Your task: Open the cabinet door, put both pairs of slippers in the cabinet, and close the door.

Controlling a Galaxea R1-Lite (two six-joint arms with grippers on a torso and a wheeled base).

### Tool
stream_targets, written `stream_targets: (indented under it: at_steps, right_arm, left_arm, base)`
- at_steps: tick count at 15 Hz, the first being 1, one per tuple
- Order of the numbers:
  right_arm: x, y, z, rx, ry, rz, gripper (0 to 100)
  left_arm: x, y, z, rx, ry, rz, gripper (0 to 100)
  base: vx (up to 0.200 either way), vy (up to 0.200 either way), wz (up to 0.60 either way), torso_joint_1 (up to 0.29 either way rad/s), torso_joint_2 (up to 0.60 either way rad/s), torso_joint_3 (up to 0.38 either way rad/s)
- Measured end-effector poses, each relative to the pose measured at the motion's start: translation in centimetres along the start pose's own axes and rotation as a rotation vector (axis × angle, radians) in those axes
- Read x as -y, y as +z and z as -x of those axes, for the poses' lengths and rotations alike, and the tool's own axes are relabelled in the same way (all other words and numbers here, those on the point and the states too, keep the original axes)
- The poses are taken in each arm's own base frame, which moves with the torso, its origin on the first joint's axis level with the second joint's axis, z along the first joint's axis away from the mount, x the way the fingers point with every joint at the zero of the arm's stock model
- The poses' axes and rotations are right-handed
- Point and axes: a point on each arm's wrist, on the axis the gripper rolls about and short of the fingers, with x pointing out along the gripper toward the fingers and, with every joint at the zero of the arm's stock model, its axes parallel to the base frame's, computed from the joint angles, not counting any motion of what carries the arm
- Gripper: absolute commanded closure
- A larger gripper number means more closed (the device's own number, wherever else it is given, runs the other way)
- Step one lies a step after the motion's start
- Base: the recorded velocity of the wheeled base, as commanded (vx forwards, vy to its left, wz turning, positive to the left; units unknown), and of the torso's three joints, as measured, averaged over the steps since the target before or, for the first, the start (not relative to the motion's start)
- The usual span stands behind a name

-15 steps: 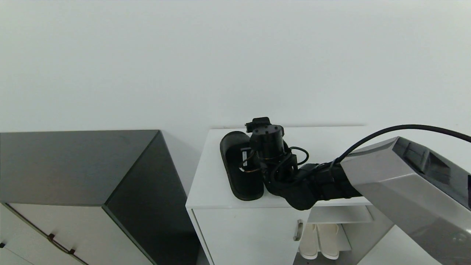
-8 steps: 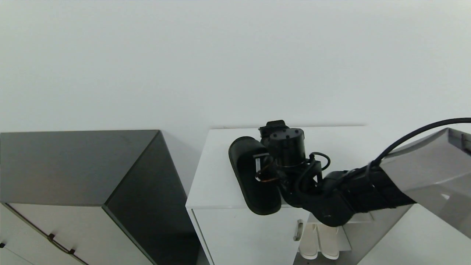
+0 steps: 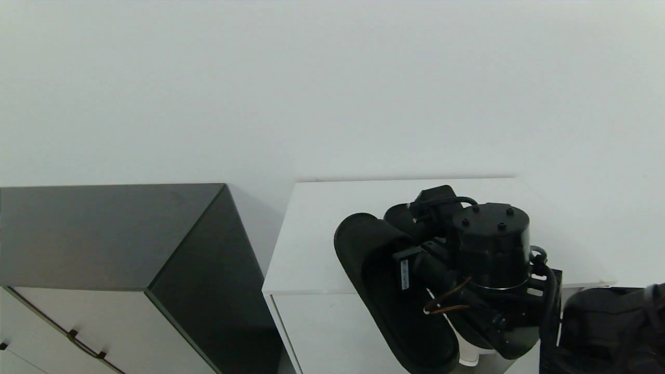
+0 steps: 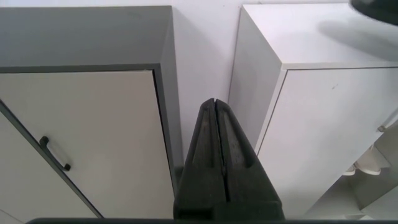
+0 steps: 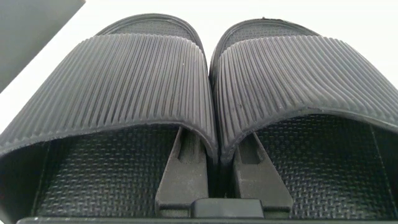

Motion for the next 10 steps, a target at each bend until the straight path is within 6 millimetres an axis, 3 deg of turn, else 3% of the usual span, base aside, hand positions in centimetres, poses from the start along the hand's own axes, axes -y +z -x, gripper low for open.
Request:
stream_targets:
  at_steps: [10]
  right_arm:
    - [-0.69,0.06,1.45,0.005,0.038,0.005,100]
  left_arm:
    - [0.00,0.00,0.00,0.000,0.000,0.001,100]
  base:
    - [0.000,0.000,0.00,0.000,0.00,0.000]
